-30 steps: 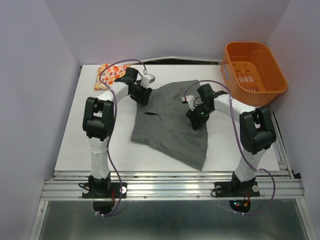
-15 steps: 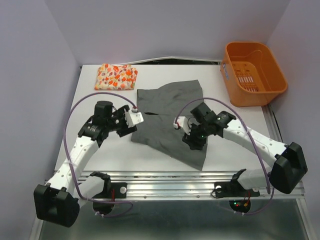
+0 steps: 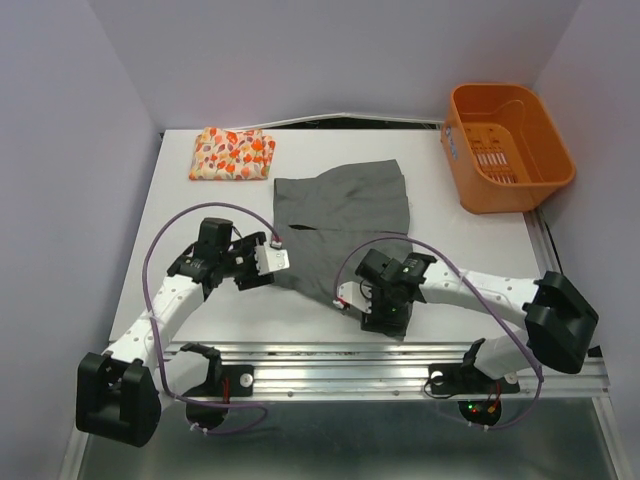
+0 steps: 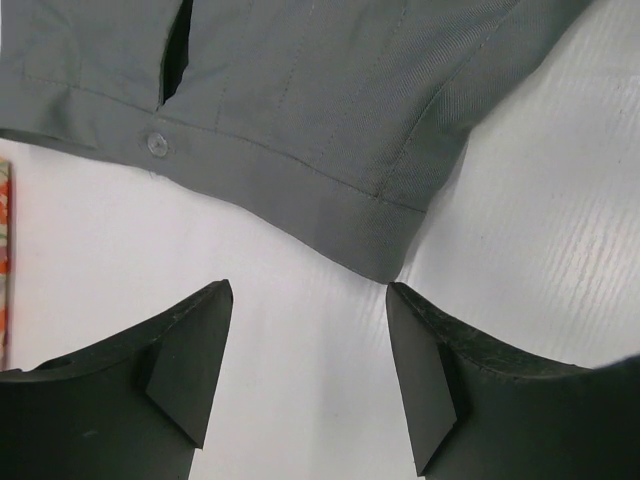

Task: Fold and stack the skirts
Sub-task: Flatten the skirt out, then fold the skirt

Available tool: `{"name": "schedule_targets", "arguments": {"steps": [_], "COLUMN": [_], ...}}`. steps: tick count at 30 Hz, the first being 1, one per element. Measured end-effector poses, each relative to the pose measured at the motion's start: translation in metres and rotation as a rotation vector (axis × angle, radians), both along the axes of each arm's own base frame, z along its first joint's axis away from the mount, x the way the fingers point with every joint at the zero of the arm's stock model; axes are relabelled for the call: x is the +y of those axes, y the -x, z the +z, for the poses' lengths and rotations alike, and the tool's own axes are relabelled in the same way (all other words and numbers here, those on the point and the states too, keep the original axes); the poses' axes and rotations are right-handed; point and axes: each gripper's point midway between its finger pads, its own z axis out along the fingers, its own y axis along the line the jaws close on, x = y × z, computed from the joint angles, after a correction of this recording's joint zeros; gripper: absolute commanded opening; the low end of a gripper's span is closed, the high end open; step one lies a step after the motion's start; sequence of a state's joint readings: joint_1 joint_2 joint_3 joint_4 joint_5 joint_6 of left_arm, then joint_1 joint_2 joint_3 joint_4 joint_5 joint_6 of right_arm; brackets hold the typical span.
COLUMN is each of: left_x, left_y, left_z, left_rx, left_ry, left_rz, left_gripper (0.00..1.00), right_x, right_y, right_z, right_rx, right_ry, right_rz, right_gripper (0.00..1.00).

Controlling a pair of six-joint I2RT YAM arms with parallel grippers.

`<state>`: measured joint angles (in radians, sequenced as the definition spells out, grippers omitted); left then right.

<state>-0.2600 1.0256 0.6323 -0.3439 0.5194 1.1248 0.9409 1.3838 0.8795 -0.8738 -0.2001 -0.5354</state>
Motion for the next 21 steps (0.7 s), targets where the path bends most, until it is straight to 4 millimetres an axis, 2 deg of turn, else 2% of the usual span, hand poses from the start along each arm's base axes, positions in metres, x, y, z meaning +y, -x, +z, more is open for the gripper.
{"name": "schedule_targets", "arguments": {"steps": [6, 10, 16, 19, 21], "left_x": [-0.005, -0.006, -0.009, -0.012, -0.014], "left_y": [-0.001, 0.002, 0.006, 0.006, 0.006], "left_z": [-0.004, -0.024, -0.048, -0.052, -0.054], "left_rx": [-0.058, -0.036, -0.022, -0.033, -0.047], "left_ry": [-0.045, -0.103, -0.163, -0.175, -0.186], "left_rz": [-0.133, -0.237, -0.339, -0.373, -0.394], "left_gripper": [0.72, 0.7, 0.67, 0.65, 0.63], "right_x": [-0.01, -0.022, -0.023, -0.023, -0.024], "right_y": [-0.01, -0.012, -0.018, -0.018, -0.02], "right_z": [-0.024, -0.04, -0.042, -0.042, -0.042], "right_rx": [-0.042, -0.064, -0.096, -0.103, -0.115], "right_ry": [0.077, 0.141, 0.142, 0.14, 0.139], "right_rz": [-0.038, -0.055, -0.066, -0.069, -0.072], "right_gripper": [0.65, 0.65, 0.59, 0.48, 0.32]}}
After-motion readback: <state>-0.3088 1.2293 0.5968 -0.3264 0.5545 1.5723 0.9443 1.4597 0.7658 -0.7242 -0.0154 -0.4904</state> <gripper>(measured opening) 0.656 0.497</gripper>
